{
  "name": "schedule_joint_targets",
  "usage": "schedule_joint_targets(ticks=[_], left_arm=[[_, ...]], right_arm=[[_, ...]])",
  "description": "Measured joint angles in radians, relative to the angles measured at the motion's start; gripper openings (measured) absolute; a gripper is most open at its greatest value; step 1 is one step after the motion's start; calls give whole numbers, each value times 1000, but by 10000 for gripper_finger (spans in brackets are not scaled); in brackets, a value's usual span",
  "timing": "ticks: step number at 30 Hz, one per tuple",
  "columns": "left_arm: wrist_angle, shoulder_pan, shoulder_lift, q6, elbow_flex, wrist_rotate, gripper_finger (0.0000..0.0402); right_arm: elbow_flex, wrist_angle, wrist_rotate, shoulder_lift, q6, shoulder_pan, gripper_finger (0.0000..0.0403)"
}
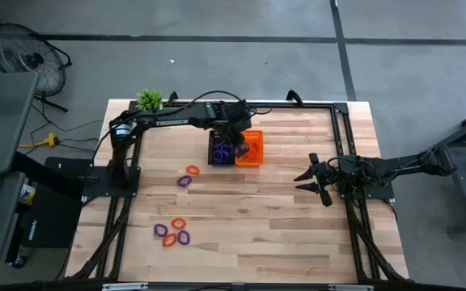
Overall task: Sort spring keychains into baskets
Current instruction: Put the orange spring keychain into the orange basket
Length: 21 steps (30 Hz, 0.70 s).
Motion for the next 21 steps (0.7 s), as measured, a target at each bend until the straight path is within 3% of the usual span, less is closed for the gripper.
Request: schedule_joint_targets(ticks=[10,21], left_arm=[[-19,0,91,-1,38,1,30],[6,1,103,-27,39,3,36]], right_arm=[[0,0,0,0,0,0,114],[0,0,0,0,0,0,114]])
